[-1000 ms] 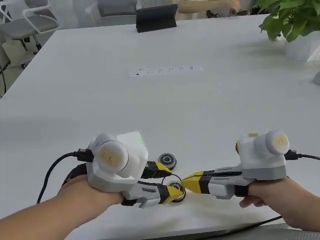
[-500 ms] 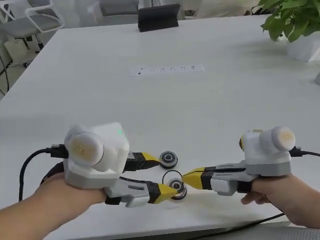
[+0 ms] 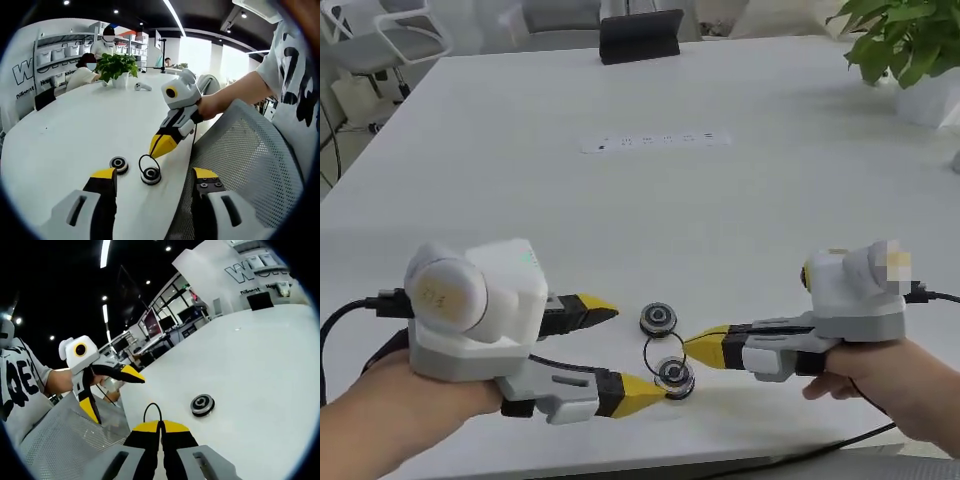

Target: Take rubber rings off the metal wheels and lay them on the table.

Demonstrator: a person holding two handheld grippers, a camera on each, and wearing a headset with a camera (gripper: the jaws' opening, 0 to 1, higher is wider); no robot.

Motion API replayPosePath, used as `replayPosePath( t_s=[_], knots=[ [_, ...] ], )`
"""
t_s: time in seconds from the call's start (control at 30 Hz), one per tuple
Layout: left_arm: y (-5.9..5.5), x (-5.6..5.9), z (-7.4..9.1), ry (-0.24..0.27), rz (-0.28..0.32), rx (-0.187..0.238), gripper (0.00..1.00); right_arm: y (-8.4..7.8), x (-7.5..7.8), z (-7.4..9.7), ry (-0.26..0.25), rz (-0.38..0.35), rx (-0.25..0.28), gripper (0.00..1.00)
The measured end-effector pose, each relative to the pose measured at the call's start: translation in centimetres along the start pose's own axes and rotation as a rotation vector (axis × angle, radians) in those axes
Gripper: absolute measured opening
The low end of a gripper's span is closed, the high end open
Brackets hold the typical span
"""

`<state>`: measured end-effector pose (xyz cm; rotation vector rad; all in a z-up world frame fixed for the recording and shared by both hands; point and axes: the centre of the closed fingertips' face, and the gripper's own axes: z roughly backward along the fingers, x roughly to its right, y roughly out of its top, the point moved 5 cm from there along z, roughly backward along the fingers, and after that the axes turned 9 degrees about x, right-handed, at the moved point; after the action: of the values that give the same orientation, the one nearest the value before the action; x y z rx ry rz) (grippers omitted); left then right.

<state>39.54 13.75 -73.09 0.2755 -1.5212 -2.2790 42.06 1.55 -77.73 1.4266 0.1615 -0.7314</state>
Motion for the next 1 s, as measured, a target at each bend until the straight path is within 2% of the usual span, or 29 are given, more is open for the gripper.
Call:
replayPosePath(
  t_s=[0.17, 0.3, 0.37, 0.57, 1.0],
  knots=[
    [0.0, -0.4, 0.8, 0.028, 0.012, 0.015, 0.63, 0.5, -0.3, -0.3, 0.006, 0.013, -0.014, 0.0],
    [-0.4, -0.8, 1.4, 0.049, 0.011, 0.006, 0.68, 0.8, -0.5, -0.7, 0.012, 0.024, -0.024, 0.0],
    [-0.6, -1.0, 1.8, 0.059, 0.018, 0.007, 0.71, 1.0, -0.1, -1.1, 0.016, 0.028, -0.03, 0.0],
    [-0.8, -1.3, 2.7, 0.091, 0.055, 0.019, 0.78, 1.5, 0.0, -1.8, 0.029, 0.041, -0.044, 0.0],
    [-1.0, -1.9, 4.6, 0.141, 0.072, 0.028, 0.88, 1.5, 0.1, -3.5, 0.051, 0.073, -0.103, 0.0]
  ],
)
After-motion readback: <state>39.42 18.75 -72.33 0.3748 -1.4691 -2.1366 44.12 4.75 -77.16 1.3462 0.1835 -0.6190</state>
